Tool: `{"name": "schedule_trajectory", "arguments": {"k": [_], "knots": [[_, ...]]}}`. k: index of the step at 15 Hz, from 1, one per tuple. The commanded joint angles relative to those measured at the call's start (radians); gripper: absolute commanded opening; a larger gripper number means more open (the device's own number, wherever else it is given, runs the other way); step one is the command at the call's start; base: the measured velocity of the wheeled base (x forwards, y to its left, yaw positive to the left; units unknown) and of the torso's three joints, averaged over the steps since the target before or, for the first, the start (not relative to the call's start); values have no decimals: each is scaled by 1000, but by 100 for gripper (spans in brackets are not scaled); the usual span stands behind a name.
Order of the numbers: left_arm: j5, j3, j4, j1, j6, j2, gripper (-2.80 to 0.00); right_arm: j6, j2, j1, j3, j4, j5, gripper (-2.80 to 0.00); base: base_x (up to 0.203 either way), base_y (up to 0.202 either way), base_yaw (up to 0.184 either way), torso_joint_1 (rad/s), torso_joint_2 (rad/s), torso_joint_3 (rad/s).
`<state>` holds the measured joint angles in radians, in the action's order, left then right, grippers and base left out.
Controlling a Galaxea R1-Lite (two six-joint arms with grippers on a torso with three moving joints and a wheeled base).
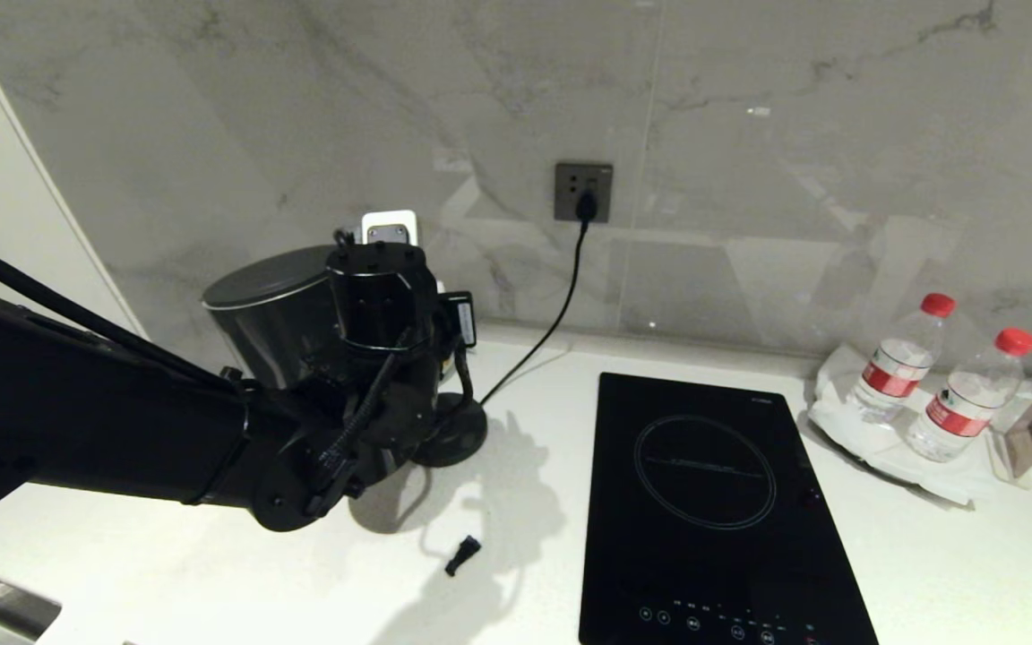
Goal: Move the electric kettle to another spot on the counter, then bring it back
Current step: Place it by the sink
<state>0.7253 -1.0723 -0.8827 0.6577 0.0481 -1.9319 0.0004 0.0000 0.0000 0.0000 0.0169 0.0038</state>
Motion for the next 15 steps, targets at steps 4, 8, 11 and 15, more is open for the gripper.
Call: {"name": "schedule_trajectory", "arguments": {"k": [4,8,11,15], "knots": [[5,4,-5,-1,1,1,-280,0,1,0,0,0,0,-280,0,0,0,4,4,197],[6,22,-5,-1,6,-2,-280,0,0,0,0,1,0,-280,0,0,0,3,0,199],[-2,103,-12,0,8,22,-280,0,0,0,0,1,1,-280,0,0,0,4,4,177],[-6,248,-141,9,-11,32,-280,0,0,0,0,0,0,-280,0,0,0,4,2,38]]}}
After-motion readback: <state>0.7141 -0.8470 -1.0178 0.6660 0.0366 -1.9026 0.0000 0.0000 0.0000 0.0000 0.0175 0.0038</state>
